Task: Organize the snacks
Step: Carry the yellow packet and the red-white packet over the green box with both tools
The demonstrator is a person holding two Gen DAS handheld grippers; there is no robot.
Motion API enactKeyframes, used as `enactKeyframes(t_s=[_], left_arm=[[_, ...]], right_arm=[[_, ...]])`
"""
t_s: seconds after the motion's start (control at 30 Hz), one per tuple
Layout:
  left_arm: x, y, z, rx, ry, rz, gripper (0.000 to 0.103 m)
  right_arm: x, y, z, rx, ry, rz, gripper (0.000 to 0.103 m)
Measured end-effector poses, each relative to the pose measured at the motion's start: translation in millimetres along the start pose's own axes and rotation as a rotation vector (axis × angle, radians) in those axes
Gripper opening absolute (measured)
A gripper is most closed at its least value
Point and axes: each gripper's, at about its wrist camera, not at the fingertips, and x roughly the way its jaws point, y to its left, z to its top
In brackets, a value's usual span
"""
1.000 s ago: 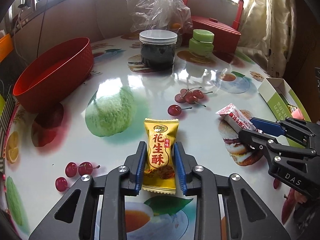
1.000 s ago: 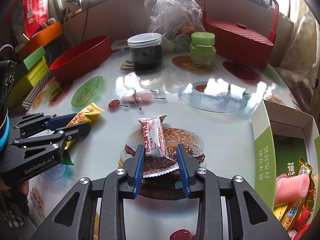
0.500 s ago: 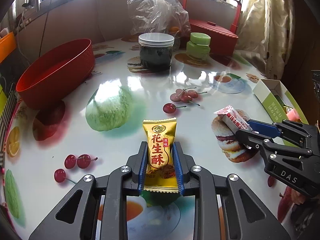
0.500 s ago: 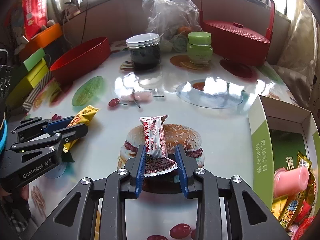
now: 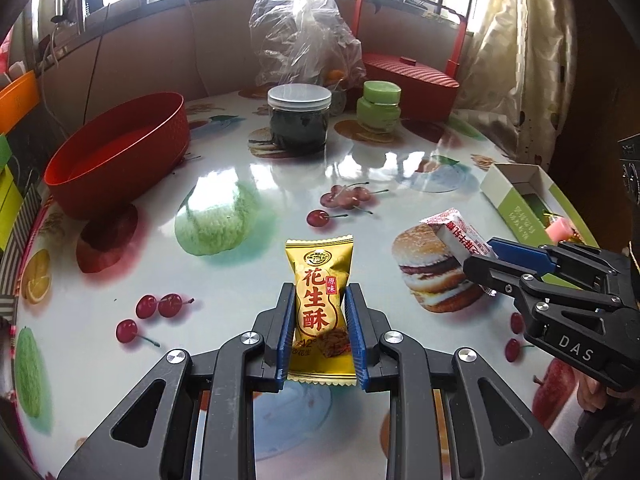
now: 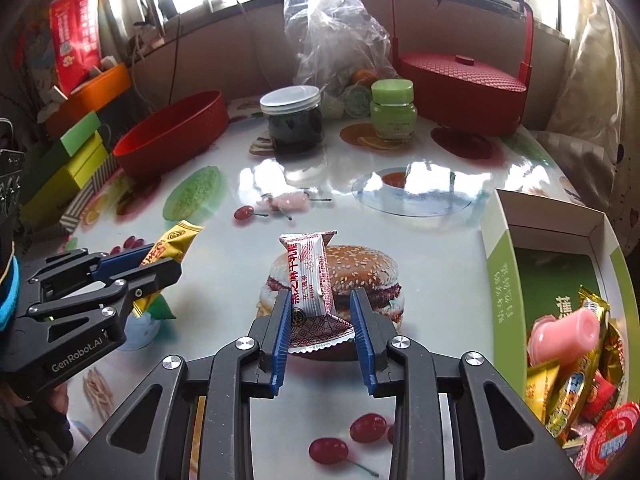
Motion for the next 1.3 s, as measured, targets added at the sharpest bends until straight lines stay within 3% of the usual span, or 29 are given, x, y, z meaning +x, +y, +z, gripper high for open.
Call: enactKeyframes(t_s=[0.67, 1.3], left_arm=[[-52, -49, -7, 0.058, -0.082, -0.062, 0.026], [-60, -114, -7, 0.154, -0.09, -0.15, 0.026]], right_arm=[[-63, -10, -24, 0.036, -0.07, -0.037, 0.028], [-116, -55, -51, 0.115, -0.119, -0.126, 0.028]])
